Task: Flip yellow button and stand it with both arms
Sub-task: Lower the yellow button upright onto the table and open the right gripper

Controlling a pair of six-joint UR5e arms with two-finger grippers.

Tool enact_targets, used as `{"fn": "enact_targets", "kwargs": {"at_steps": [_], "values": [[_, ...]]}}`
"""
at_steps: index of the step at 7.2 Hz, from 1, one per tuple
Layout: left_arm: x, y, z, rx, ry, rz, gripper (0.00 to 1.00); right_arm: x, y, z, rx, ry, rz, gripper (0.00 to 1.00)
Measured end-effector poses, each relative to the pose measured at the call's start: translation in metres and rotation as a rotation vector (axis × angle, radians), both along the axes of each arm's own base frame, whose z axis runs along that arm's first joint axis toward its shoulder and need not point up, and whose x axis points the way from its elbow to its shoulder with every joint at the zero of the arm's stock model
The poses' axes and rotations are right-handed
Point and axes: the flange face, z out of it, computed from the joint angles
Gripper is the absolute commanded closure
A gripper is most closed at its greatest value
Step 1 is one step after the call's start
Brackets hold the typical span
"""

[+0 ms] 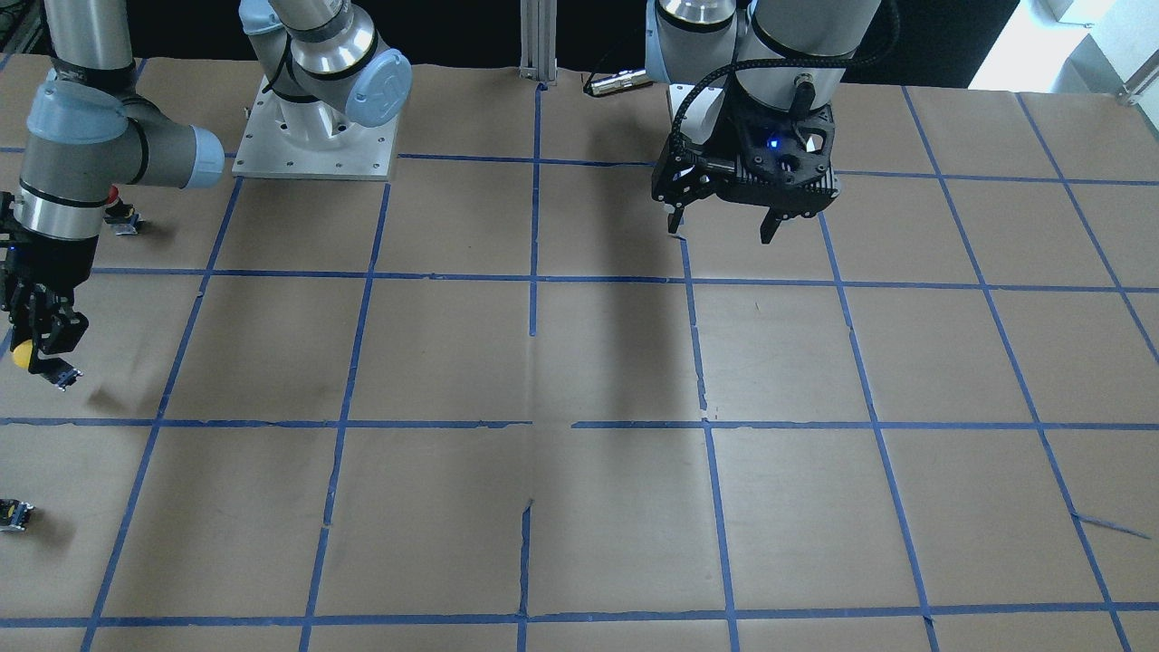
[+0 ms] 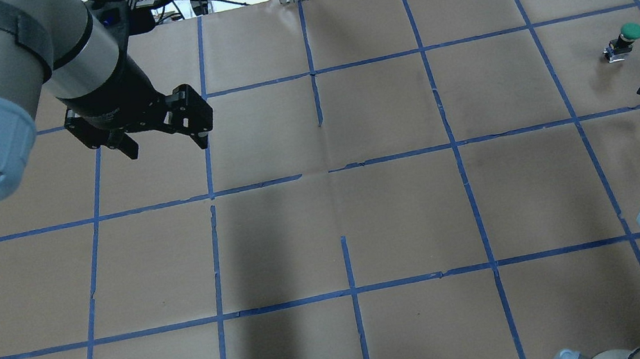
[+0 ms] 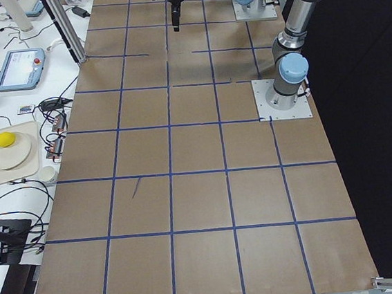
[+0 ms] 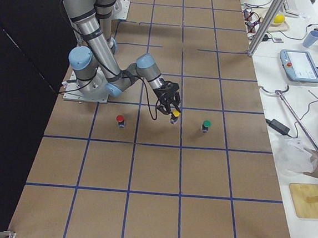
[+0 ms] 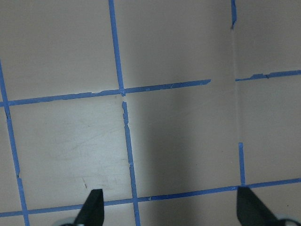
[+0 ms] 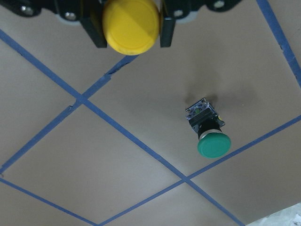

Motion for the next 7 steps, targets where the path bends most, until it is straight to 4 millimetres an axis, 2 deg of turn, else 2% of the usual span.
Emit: {"fn": "enact_targets", "kwargs": {"at_steps": [4, 7], "values": [[0.001, 0.000, 0.000, 0.000, 0.000, 0.001, 0.00, -0.003, 0.002, -0.011, 0.015, -0.014, -0.014, 0.85], [0.001, 0.000, 0.000, 0.000, 0.000, 0.002, 0.00, -0.006, 0.002, -0.015, 0.024, -0.017, -0.023, 0.65]]}}
